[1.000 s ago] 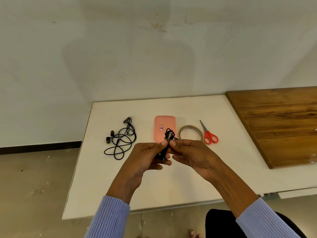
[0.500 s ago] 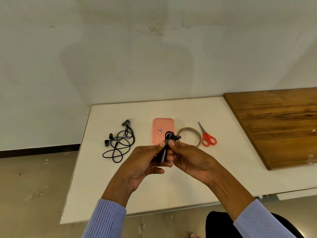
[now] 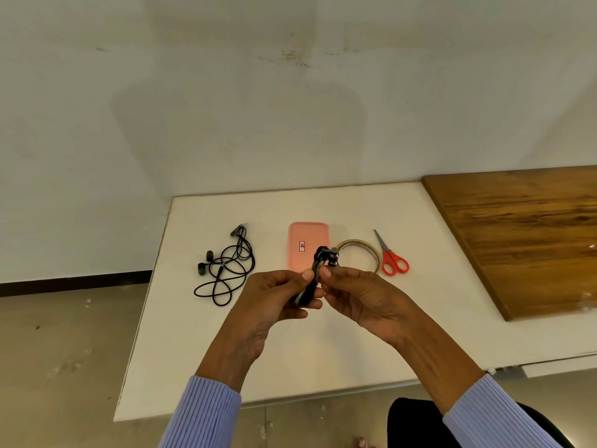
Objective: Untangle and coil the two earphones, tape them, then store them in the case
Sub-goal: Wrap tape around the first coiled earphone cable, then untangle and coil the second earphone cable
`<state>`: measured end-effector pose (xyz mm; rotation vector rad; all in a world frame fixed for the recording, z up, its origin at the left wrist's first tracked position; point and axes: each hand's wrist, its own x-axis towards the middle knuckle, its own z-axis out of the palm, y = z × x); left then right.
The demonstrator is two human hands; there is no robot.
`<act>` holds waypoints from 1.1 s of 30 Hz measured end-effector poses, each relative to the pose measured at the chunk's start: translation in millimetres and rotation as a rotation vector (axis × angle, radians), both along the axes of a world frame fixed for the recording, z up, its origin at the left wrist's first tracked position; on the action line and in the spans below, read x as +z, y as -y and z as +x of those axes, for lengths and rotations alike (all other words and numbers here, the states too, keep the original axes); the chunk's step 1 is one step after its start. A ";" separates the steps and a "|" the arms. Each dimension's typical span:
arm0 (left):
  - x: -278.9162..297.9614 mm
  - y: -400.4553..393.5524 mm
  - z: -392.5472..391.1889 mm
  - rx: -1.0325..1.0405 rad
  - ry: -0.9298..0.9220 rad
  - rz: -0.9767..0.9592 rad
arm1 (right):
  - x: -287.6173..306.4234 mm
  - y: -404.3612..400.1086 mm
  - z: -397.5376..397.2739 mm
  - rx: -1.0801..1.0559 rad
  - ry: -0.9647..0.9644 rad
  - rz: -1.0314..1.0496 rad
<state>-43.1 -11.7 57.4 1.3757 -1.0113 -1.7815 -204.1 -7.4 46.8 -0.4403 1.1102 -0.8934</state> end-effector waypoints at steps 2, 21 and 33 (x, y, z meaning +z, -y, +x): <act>-1.0 0.1 0.3 0.005 -0.002 -0.005 | -0.1 -0.2 0.4 -0.014 0.055 0.020; -14.7 10.5 46.1 0.447 0.344 -0.226 | -19.4 -1.8 32.5 0.036 -0.559 -0.321; -13.5 12.3 96.3 0.623 0.428 -0.269 | -71.4 -5.2 142.3 0.457 -1.224 -0.868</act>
